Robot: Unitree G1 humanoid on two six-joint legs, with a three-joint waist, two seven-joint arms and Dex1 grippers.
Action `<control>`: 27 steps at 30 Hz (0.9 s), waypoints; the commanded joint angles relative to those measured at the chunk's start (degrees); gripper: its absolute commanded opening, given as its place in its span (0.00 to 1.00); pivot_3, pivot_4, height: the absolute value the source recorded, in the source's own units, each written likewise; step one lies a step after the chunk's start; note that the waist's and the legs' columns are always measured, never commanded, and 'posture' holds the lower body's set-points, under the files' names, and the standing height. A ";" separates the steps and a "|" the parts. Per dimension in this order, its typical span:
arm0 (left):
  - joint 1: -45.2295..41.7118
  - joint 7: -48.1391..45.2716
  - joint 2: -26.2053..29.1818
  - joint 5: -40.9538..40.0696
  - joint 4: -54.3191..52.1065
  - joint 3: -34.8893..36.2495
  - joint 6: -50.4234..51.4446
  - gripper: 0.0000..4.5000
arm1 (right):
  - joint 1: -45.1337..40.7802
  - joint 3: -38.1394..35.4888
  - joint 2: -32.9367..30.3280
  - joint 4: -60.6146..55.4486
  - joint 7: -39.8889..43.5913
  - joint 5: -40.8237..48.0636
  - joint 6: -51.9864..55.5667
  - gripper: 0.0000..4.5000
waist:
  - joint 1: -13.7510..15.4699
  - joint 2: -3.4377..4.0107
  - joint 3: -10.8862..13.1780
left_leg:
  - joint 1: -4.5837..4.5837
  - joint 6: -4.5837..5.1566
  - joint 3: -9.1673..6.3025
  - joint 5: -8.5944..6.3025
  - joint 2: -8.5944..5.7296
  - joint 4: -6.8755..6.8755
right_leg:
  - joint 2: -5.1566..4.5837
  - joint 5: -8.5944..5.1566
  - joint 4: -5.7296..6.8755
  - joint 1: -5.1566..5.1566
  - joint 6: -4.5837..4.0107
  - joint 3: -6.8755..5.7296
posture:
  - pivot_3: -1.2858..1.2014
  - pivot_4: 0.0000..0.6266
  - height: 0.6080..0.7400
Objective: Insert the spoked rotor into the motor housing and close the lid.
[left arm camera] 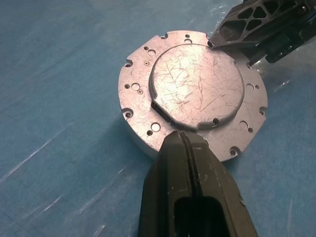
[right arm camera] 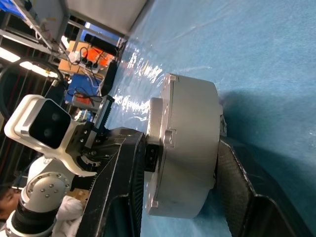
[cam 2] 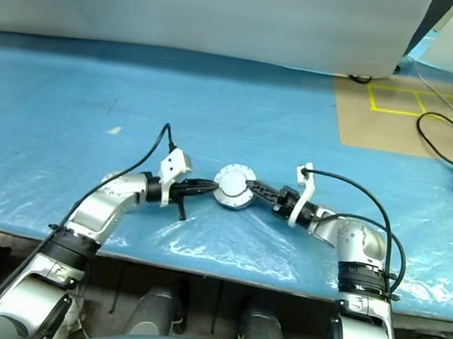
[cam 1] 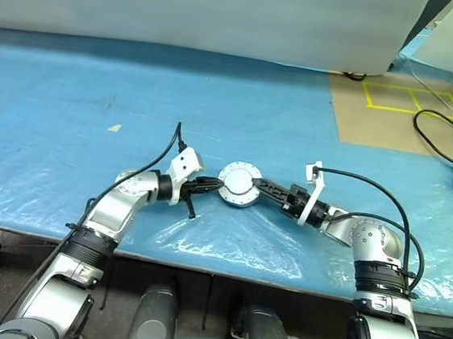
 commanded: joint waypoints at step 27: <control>-2.71 1.21 0.03 -4.63 -1.66 5.10 3.71 0.00 | 3.02 0.75 1.56 -3.21 -2.00 0.99 1.00 0.24 | -0.55 0.01 0.00 | 0.02 -0.01 0.00 0.01 0.03 -0.01 | 0.03 0.00 0.01 -0.01 0.00 0.00 | 0.52 0.24 1.00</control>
